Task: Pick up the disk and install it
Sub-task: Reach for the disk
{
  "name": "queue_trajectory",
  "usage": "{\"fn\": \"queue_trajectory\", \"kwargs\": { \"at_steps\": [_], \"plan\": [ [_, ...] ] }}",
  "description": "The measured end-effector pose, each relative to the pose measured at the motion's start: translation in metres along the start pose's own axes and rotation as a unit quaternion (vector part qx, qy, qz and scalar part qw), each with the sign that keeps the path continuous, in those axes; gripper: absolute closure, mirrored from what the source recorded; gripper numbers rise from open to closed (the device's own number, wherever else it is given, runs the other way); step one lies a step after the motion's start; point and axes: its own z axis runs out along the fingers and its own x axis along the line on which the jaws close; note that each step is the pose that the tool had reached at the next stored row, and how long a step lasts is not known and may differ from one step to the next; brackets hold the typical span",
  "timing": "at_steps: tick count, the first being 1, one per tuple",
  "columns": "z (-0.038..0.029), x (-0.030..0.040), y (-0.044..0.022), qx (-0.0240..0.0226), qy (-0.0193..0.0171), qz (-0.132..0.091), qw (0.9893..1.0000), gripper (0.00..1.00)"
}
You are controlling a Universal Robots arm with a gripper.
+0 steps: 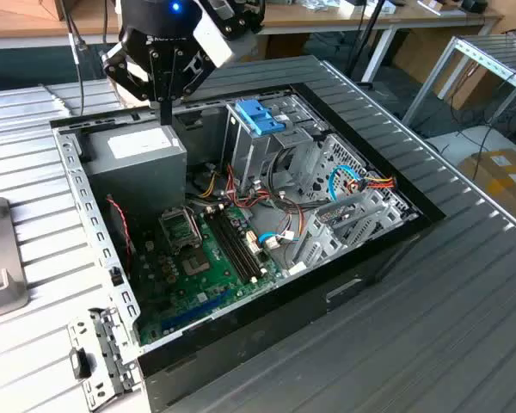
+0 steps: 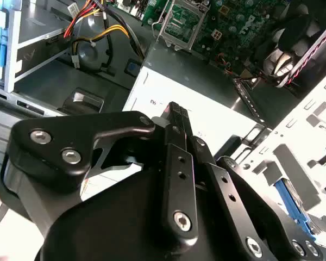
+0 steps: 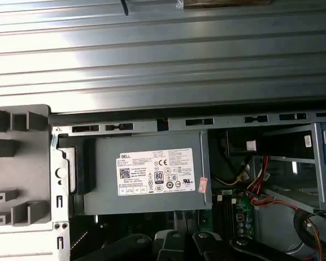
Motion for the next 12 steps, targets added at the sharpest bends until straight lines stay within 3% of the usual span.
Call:
{"fn": "queue_trajectory", "kwargs": {
  "at_steps": [12],
  "plan": [
    [-0.0001, 0.0028, -0.0002, 0.0, 0.0, 0.0, 1.0, 0.9]
  ]
}}
